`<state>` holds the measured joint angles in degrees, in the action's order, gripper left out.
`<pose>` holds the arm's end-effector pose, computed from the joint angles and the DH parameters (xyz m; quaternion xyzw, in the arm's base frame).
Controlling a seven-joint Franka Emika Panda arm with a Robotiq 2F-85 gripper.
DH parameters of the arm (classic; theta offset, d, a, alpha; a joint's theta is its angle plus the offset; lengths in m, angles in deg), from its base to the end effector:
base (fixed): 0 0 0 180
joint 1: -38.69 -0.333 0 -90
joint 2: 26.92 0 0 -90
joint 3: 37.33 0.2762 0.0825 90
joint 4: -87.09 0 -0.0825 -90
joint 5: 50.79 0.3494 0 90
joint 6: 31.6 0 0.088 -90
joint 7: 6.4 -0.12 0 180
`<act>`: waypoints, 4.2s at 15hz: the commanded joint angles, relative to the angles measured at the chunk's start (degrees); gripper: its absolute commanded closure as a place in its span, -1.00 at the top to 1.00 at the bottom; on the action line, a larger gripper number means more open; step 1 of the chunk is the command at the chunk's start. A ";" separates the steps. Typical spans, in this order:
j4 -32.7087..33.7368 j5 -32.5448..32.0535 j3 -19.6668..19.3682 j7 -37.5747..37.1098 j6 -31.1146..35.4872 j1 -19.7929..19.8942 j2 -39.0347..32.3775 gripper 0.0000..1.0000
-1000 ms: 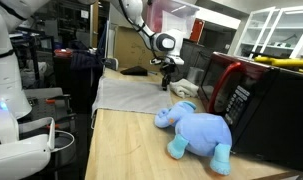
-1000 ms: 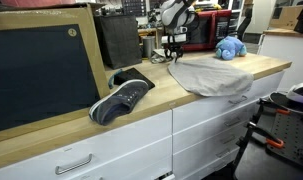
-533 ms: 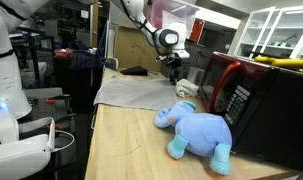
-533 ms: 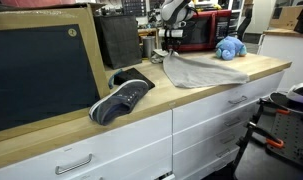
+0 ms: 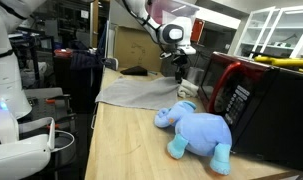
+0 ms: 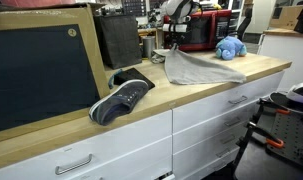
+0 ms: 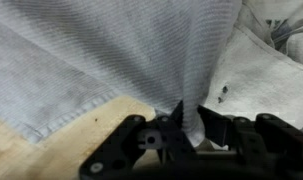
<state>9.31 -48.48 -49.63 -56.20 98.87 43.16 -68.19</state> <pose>0.6792 -0.1704 0.2967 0.8419 -0.5264 0.1171 0.0181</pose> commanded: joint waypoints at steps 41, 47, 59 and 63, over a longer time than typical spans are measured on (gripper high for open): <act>-40.02 2.37 8.49 -1.86 -8.69 -1.64 35.51 0.84; -30.79 1.85 4.82 -4.54 -4.35 -0.16 20.78 1.00; -13.39 1.21 2.13 -8.56 -5.29 -0.71 4.68 1.00; -12.96 -1.10 -0.15 -9.01 -8.13 -1.17 2.84 1.00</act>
<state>-5.58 -47.82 -47.84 -63.28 94.30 42.98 -63.79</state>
